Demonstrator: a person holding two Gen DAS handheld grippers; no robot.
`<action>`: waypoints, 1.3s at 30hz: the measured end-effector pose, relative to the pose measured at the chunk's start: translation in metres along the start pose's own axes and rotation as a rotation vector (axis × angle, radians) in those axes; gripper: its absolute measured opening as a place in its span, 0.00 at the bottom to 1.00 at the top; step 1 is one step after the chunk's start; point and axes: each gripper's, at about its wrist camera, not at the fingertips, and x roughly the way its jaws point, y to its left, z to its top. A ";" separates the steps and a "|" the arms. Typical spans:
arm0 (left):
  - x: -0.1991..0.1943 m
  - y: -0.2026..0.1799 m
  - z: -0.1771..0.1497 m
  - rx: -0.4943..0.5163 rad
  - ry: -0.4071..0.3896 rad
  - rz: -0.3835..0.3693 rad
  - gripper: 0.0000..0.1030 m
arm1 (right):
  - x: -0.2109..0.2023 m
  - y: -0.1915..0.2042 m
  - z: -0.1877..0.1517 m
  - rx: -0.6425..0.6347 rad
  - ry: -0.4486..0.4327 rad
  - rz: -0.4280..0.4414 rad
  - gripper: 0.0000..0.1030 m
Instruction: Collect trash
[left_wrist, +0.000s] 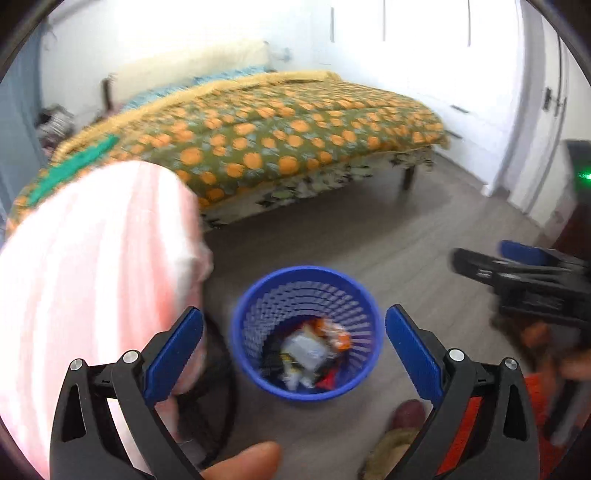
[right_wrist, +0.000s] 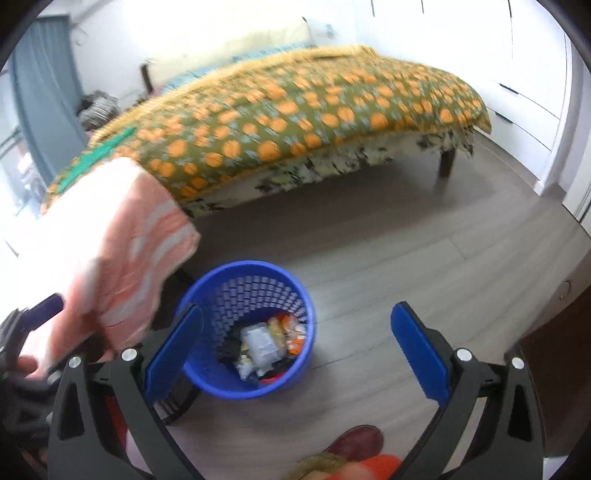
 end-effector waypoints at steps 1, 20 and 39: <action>0.000 -0.002 -0.002 0.007 0.011 0.017 0.95 | -0.009 0.001 -0.005 0.015 -0.003 -0.008 0.96; 0.017 0.010 -0.019 -0.057 0.181 -0.022 0.95 | -0.010 0.029 -0.033 -0.090 0.071 -0.010 0.96; 0.026 0.016 -0.020 -0.079 0.209 0.010 0.95 | -0.007 0.033 -0.037 -0.085 0.103 0.018 0.96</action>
